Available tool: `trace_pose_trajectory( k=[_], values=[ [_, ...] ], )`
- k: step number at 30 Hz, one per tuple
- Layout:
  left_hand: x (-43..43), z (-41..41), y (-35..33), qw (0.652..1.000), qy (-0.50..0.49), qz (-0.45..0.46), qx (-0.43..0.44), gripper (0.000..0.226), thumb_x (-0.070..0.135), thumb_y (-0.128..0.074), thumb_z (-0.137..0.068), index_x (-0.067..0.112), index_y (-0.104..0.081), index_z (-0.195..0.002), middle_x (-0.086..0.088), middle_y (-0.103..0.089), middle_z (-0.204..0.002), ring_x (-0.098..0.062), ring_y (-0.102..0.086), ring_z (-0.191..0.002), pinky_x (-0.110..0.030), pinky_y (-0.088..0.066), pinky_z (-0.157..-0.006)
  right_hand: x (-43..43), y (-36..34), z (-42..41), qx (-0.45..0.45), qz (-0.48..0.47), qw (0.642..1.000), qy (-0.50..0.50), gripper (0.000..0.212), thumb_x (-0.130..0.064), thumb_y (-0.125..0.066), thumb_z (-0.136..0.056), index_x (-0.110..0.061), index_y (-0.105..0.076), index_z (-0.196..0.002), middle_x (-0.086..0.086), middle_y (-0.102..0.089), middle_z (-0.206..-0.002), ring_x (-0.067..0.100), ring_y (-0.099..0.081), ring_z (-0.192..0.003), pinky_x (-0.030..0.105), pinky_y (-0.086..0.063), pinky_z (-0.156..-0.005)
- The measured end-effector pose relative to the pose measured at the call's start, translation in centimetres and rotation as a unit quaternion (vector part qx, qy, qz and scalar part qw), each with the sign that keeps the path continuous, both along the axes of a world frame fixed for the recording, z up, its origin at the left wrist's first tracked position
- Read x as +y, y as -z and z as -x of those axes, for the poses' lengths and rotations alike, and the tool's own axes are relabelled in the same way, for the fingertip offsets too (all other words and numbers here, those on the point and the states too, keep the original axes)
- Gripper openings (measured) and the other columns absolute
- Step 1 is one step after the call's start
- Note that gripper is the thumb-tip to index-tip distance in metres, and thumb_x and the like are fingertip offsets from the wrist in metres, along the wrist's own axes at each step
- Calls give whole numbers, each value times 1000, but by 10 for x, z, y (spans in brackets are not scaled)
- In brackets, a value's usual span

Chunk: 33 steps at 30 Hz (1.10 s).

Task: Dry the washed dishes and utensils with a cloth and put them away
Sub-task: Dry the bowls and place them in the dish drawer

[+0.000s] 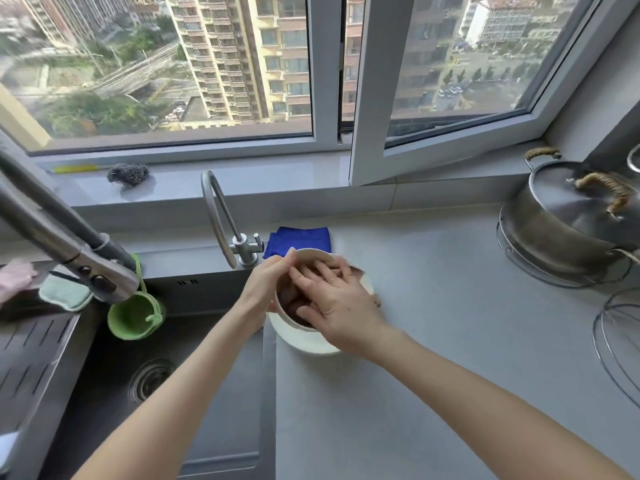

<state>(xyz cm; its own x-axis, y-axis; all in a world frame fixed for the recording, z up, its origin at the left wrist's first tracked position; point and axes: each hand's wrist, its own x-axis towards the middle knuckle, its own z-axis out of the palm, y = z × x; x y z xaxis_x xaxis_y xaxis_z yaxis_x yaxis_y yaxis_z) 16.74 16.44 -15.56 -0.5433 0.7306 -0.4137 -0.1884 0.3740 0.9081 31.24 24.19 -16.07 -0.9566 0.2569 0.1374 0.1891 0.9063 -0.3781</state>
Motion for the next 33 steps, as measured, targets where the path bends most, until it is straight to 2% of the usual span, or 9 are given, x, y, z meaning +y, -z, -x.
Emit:
trace_pose_trajectory(
  k=[4, 7, 10, 12, 15, 21, 24, 28, 33],
  values=[
    [-8, -7, -6, 995, -31, -24, 87, 64, 70, -59, -60, 9, -57, -80, -6, -50, -74, -18, -48, -70, -36, -36, -65, -10, -5, -8, -122, -55, 990, -34, 83, -66, 12, -84, -28, -18, -152, 8, -24, -157, 25, -11, -148, 43, 10, -116],
    [-10, -17, -4, 996, -63, -46, 53, 47, 57, -66, -68, 14, -48, -60, 1, -41, -59, -15, -38, -60, -31, -30, -59, -24, -23, -13, -135, 120, 983, -19, 63, -56, -27, -94, -33, -14, -151, 0, -49, -139, 24, -43, -129, 36, -24, -107],
    [-9, -27, -6, 991, -120, -65, -13, 48, 32, -68, -83, 21, -45, -43, 11, -43, -43, -10, -42, -46, -24, -34, -49, -42, -37, -14, -55, 334, 939, 57, 82, -33, -57, -88, -44, -4, -150, -10, -66, -103, 11, -63, -95, 34, -45, -94],
    [-10, -26, -9, 992, -99, -68, -34, 46, 27, -66, -85, 20, -55, -41, 10, -50, -43, -9, -48, -44, -22, -38, -48, -54, -40, -16, -32, 288, 954, 74, 84, -26, -59, -87, -39, -6, -151, -10, -65, -86, 13, -62, -77, 36, -50, -80],
    [-14, -12, -21, 994, 38, -20, -98, 38, 47, -73, -69, 11, -74, -81, -8, -71, -73, -24, -66, -63, -29, -52, -62, -47, -32, -36, 54, -18, 998, -24, 60, -25, -44, -86, -26, -35, -145, -13, -67, -97, 19, -62, -70, 25, -37, -49],
    [2, -2, -37, 969, 227, 65, -67, 63, 57, -68, -64, 16, -67, -112, -15, -69, -112, -36, -61, -110, -52, -40, -104, 12, -17, -55, 82, -261, 941, -200, 49, 4, -51, -78, -24, -58, -118, -2, -62, -74, 22, -51, -57, 30, -44, -58],
    [0, -14, -19, 975, 176, -46, -127, 52, 43, -65, -72, 23, -62, -119, -10, -67, -115, -31, -63, -105, -44, -50, -90, 16, -14, -51, 102, -243, 958, -113, 46, 1, -40, -83, -20, -63, -118, -1, -64, -71, 22, -52, -52, 28, -43, -51],
    [-4, -62, -12, 982, -69, -166, -51, 26, 14, -50, -63, 18, -66, -83, 9, -61, -62, -7, -55, -60, -20, -46, -55, -22, -6, -33, 170, -96, 977, 90, 40, -9, -40, -88, -20, -63, -119, -2, -67, -70, 21, -61, -54, 27, -37, -45],
    [-7, -25, -31, 991, 126, -49, 20, 19, 13, -48, -51, -2, -55, -60, -8, -43, -62, -19, -38, -59, -20, -26, -51, -22, 2, -54, 173, -173, 965, -89, 36, -1, -51, -87, -12, -69, -116, 3, -72, -93, 23, -63, -66, 30, -46, -60]
  ],
)
